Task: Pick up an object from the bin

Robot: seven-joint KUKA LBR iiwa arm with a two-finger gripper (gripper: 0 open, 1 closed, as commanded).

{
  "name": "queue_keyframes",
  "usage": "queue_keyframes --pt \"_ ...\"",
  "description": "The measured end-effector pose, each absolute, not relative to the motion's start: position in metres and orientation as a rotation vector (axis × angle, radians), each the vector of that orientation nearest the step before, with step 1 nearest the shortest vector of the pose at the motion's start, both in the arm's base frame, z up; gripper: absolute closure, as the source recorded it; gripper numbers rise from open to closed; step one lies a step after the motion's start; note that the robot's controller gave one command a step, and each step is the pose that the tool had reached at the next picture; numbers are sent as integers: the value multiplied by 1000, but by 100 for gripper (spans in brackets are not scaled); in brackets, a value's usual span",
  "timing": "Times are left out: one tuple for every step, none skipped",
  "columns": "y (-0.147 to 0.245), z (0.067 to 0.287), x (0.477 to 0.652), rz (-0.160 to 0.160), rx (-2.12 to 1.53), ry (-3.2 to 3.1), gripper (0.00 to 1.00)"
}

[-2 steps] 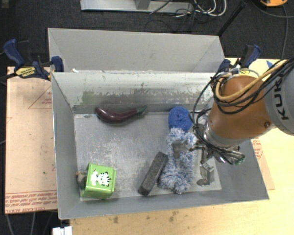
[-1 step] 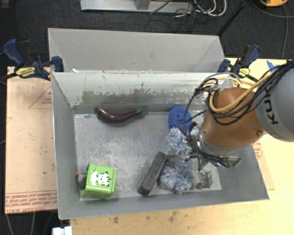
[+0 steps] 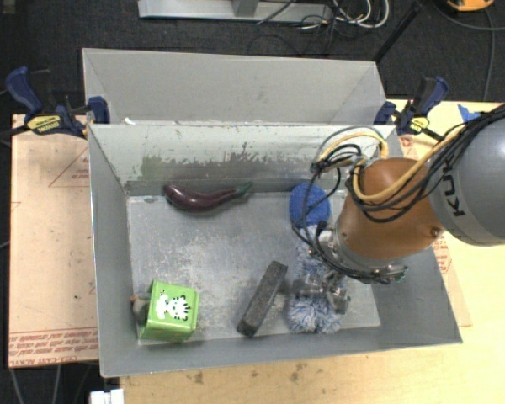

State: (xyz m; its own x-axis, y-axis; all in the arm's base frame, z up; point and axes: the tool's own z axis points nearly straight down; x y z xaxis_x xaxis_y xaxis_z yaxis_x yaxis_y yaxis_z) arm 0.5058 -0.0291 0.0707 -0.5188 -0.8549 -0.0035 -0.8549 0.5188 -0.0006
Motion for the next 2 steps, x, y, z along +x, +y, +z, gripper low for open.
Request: queue_keyframes --pt "-29 71 506 2 -1540 2735 100" --pt "-29 77 504 7 -1542 2739 100"
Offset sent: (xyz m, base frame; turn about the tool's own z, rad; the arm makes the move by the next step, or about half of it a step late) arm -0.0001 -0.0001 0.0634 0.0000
